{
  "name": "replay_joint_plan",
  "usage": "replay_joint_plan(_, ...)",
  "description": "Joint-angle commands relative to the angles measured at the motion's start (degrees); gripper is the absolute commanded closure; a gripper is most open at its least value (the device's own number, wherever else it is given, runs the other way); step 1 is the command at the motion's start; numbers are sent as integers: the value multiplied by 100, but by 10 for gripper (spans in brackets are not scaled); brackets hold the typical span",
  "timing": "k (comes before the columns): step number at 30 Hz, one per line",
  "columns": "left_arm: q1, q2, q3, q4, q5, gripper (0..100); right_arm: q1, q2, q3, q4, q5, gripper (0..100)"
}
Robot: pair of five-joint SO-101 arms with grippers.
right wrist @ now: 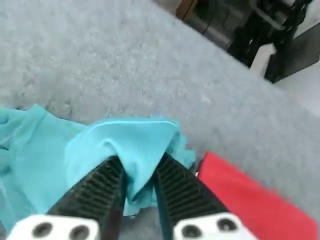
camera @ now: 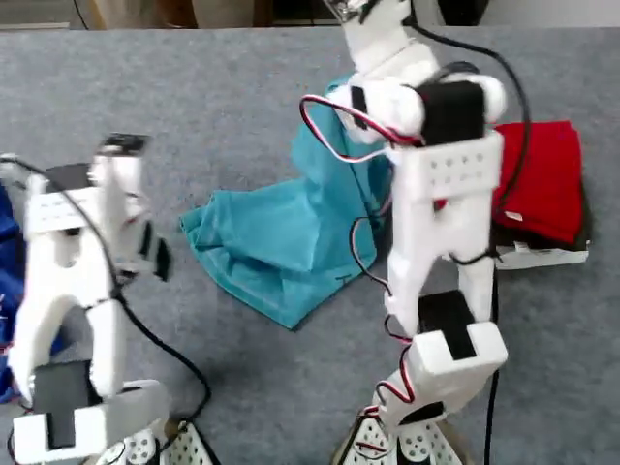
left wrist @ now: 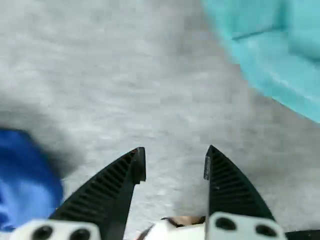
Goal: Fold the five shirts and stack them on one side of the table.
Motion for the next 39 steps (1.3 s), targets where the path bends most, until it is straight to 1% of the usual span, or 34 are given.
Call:
replay_joint_plan(1, 1204, -391, 220, -352, 756, 816, 119, 101, 435, -642, 44, 995)
replay_joint_plan(5, 2585, -602, 976, -1275, 1284, 812, 233, 347, 734, -993, 9, 995)
replay_joint_plan(8, 3587, -514, 1846, -2277, 1653, 801, 470, 541, 734, -1116, 9, 995)
replay_joint_plan(10, 4044, -435, 2295, -2980, 1943, 795, 637, 629, 725, -1125, 26, 995)
replay_joint_plan(12, 4378, -338, 2558, -3516, 2207, 795, 804, 690, 725, -1108, 44, 995)
replay_joint_plan(14, 4615, -198, 2576, -3754, 2523, 795, 954, 716, 725, -1108, 44, 995)
replay_joint_plan(16, 4712, -4, 2470, -3903, 3015, 795, 1059, 716, 725, -1108, 53, 995)
replay_joint_plan(18, 4563, 251, 2312, -4114, 3763, 797, 1130, 716, 725, -1108, 53, 995)
replay_joint_plan(20, 4211, 541, 2022, -4158, 4492, 800, 1147, 716, 725, -1099, 53, 995)
replay_joint_plan(21, 4105, 708, 1890, -4149, 4712, 801, 1147, 716, 734, -1099, 53, 995)
replay_joint_plan(22, 4079, 884, 1749, -4149, 4756, 802, 1147, 716, 743, -1099, 53, 995)
replay_joint_plan(23, 4088, 1059, 1653, -4097, 4712, 816, 1147, 716, 760, -1099, 53, 995)
replay_joint_plan(24, 4123, 1182, 1530, -3947, 4624, 850, 1138, 716, 760, -1108, 53, 995)
replay_joint_plan(26, 4211, 1411, 1266, -3613, 4273, 971, 1130, 716, 760, -1108, 53, 995)
replay_joint_plan(27, 4237, 1490, 1178, -3411, 4000, 993, 1130, 716, 760, -1108, 53, 995)
replay_joint_plan(28, 4264, 1525, 1152, -3191, 3789, 968, 1130, 716, 752, -1108, 53, 995)
replay_joint_plan(29, 4264, 1534, 1160, -2980, 3604, 983, 1147, 716, 734, -1099, 53, 995)
replay_joint_plan(31, 4246, 1367, 1240, -2488, 3253, 981, 1156, 699, 725, -1081, 53, 995)
replay_joint_plan(35, 4246, 312, 1934, -1908, 2136, 983, 1121, 673, 716, -958, 53, 995)
replay_joint_plan(39, 4237, -1780, 3007, -1407, 1398, 983, 919, 532, 435, -255, 53, 995)
